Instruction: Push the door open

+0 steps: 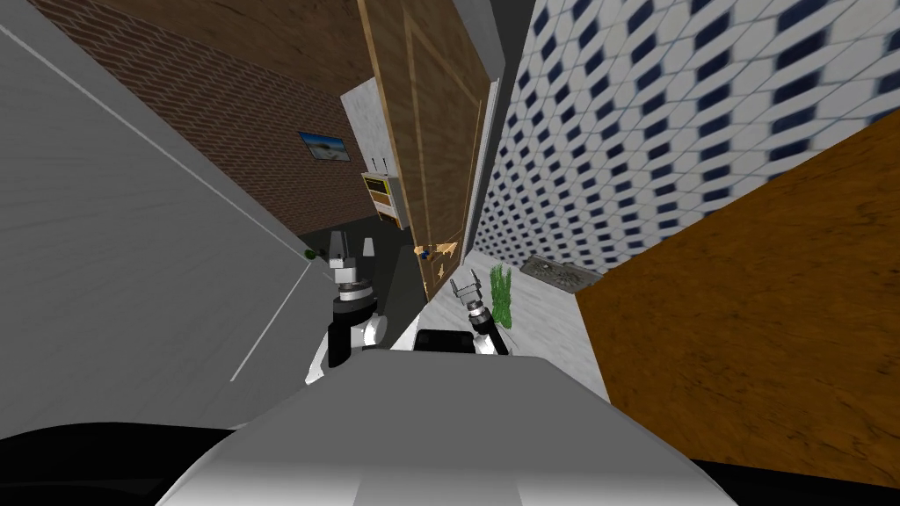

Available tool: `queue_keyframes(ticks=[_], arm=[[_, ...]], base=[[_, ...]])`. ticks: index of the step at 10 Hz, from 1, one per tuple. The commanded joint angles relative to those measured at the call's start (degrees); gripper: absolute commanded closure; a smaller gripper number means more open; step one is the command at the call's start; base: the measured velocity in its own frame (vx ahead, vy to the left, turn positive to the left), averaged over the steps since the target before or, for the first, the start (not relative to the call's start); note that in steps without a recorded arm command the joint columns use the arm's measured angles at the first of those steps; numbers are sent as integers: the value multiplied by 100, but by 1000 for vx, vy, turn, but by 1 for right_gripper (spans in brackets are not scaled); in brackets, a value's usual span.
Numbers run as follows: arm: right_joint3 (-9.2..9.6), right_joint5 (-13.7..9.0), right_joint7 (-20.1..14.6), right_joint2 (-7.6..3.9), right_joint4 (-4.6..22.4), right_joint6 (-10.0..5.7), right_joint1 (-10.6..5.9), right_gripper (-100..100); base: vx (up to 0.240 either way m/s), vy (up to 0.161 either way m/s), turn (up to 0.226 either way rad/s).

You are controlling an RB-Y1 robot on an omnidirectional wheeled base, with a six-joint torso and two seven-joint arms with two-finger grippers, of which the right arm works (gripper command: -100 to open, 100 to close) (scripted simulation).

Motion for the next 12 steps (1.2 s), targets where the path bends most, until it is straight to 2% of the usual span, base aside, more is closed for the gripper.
queue_keyframes(ticks=[1,12], arm=[[152,-5,-232,-55,157,-63,-80,-100],[1143,-41,-1679,-467,1153,-424,-552,-100]], base=[[97,15,-21],[99,13,-24]])
